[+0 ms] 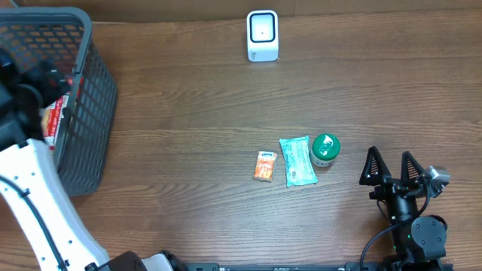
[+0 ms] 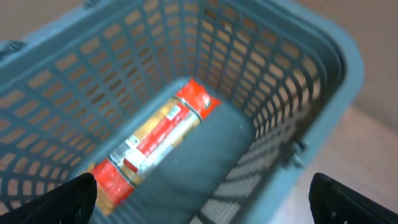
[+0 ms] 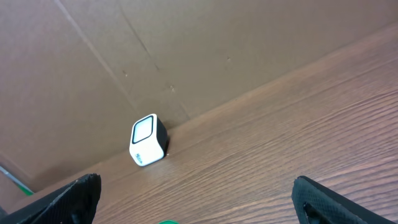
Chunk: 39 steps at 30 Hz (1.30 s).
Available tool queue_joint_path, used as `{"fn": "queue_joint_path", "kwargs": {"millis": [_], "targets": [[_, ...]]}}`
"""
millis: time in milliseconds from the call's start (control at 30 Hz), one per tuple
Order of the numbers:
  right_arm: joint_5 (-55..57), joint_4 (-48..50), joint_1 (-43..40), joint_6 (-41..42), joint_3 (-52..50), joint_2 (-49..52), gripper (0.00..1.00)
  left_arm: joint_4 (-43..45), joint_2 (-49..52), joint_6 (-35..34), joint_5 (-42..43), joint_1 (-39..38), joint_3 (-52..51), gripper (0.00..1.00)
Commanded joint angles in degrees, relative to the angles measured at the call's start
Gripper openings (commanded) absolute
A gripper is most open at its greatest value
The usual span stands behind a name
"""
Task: Scan the item barcode
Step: 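Move the left gripper back into the grey basket, then grasp the red biscuit roll in the basket with the left gripper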
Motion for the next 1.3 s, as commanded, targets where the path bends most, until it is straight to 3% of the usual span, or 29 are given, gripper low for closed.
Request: {"fn": "queue_joint_path", "kwargs": {"millis": [0, 200, 800, 1100, 1267], "targets": [[0.1, 0.2, -0.2, -0.4, -0.6, -0.6, 1.00, 1.8, 0.3, 1.5, 7.8, 4.7, 0.3, 1.00], [0.1, 0.2, -0.2, -0.3, -0.6, -0.6, 1.00, 3.2, 7.0, 13.9, 7.8, 8.5, 0.4, 1.00], [0.1, 0.2, -0.2, -0.4, -0.6, -0.6, 1.00, 9.4, 30.7, 35.1, 10.0, 11.2, 0.3, 0.99], [0.1, 0.2, -0.2, -0.3, -0.6, -0.6, 1.00, 12.9, 38.0, 39.5, 10.0, 11.5, 0.3, 1.00], [0.1, 0.2, -0.2, -0.3, -0.6, -0.6, 1.00, 15.1, 39.9, 39.8, 15.7, 12.7, 0.3, 1.00]]}}
